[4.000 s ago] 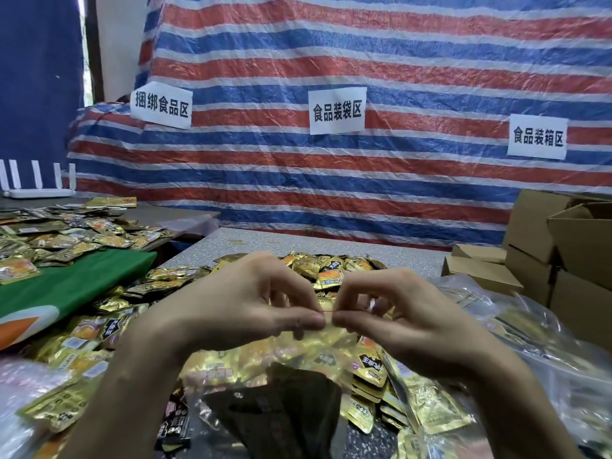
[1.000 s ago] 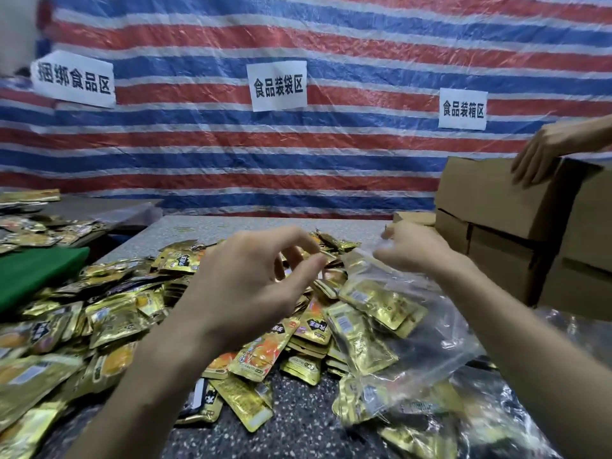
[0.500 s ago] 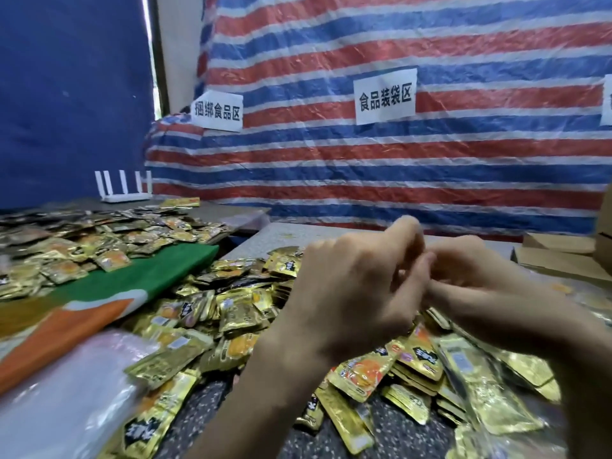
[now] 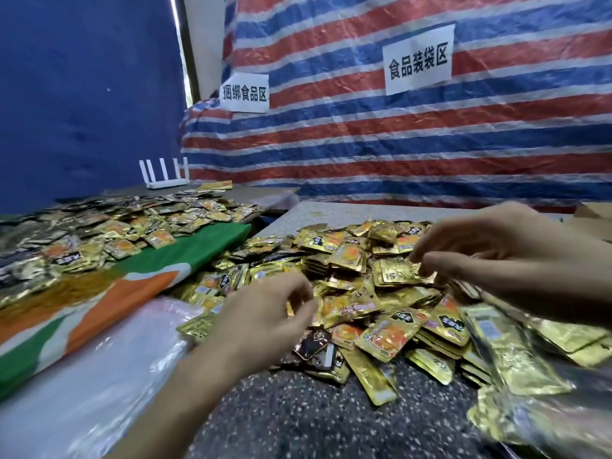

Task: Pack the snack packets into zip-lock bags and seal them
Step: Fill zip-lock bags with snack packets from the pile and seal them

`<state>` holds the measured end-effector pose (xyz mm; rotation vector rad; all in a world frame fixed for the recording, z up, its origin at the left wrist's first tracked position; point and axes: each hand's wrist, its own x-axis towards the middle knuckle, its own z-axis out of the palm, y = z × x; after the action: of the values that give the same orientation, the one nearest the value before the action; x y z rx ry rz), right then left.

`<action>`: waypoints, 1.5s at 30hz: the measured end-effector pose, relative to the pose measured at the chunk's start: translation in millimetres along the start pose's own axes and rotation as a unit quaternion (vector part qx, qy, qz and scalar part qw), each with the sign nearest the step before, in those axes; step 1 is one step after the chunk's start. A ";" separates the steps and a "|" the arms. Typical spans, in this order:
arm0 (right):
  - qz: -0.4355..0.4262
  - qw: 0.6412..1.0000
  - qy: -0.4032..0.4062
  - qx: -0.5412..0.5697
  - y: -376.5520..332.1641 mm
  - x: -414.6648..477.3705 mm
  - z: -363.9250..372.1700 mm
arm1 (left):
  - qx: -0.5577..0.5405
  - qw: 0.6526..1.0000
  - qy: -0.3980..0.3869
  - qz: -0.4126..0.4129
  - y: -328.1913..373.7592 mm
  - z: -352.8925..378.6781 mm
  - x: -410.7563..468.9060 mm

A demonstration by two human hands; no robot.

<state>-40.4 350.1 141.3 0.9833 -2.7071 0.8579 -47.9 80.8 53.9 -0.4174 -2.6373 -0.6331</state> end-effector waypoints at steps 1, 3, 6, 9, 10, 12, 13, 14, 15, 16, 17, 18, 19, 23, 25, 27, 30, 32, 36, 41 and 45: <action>-0.007 1.000 -0.002 0.002 -1.5 -1.2 -0.1 | 0.031 0.998 -0.002 -0.057 -20.8 -1.0 -3.5; -0.023 1.000 -0.008 0.003 -5.0 -1.9 -0.2 | 0.124 0.977 -0.001 -0.173 -66.3 -4.7 -12.6; -0.041 0.999 -0.016 0.021 -11.3 -1.3 1.1 | 0.250 0.925 -0.058 -0.281 -128.0 -6.1 -27.3; -0.046 0.998 -0.011 0.028 -13.3 -1.8 3.0 | 0.267 0.900 -0.088 -0.332 -157.7 -0.8 -42.9; -0.046 0.998 -0.009 0.029 -13.6 -2.5 3.6 | 0.277 0.900 -0.073 -0.328 -165.4 2.1 -46.8; -0.043 0.998 -0.013 0.032 -14.7 -3.0 4.7 | 0.302 0.896 -0.043 -0.323 -172.7 3.8 -51.8; -0.042 0.998 -0.019 0.033 -15.7 -2.8 5.2 | 0.304 0.893 -0.031 -0.331 -171.9 1.9 -52.9; -0.041 0.998 -0.025 0.031 -16.7 -2.0 5.5 | 0.299 0.893 -0.023 -0.335 -173.6 0.8 -51.8; -0.042 0.998 -0.031 0.029 -17.5 -0.8 6.1 | 0.296 0.890 -0.023 -0.346 -170.2 -2.6 -50.4; -0.042 0.998 -0.036 0.027 -18.1 0.3 7.2 | 0.290 0.891 -0.022 -0.349 -170.8 -4.5 -48.5; -0.043 0.998 -0.041 0.023 -18.4 1.7 8.3 | 0.283 0.889 -0.024 -0.359 -166.7 -7.7 -47.0; -0.041 0.998 -0.044 0.019 -18.4 3.3 10.0 | 0.276 0.890 -0.023 -0.362 -166.2 -9.7 -45.3; -0.040 0.998 -0.047 0.015 -17.8 4.8 11.7 | 0.268 0.891 -0.025 -0.366 -161.0 -13.8 -44.4; -0.037 0.997 -0.065 0.008 -16.4 9.3 17.5 | 0.261 0.896 -0.019 -0.360 -135.0 -35.2 -36.1; -0.033 0.997 -0.070 0.002 -14.5 9.0 18.8 | 0.250 0.898 -0.014 -0.361 -114.4 -51.5 -31.1; -0.027 0.997 -0.067 -0.002 -13.6 8.2 19.3 | 0.249 0.901 0.025 -0.355 -95.4 -66.4 -27.4; -0.024 0.998 -0.054 -0.001 -16.2 7.6 19.2 | 0.223 0.921 0.111 -0.301 -58.8 -83.0 -22.8; -0.026 0.999 -0.042 0.002 -17.6 7.7 18.7 | 0.154 0.951 0.167 -0.207 -29.7 -87.2 -17.0; -0.014 0.996 0.007 0.083 -18.4 7.1 17.2 | -0.013 0.970 0.244 0.016 24.2 -76.1 4.5; 0.042 0.961 0.108 0.251 -16.8 3.5 10.9 | -0.152 0.951 0.238 0.125 72.8 -52.8 30.4; 0.053 0.957 0.222 0.176 -3.7 2.2 2.7 | -0.294 0.943 0.099 0.124 90.0 -42.3 46.2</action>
<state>-39.6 345.1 141.4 0.5992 -2.2800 1.4241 -42.2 145.9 142.0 -0.7925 -2.1190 -1.2979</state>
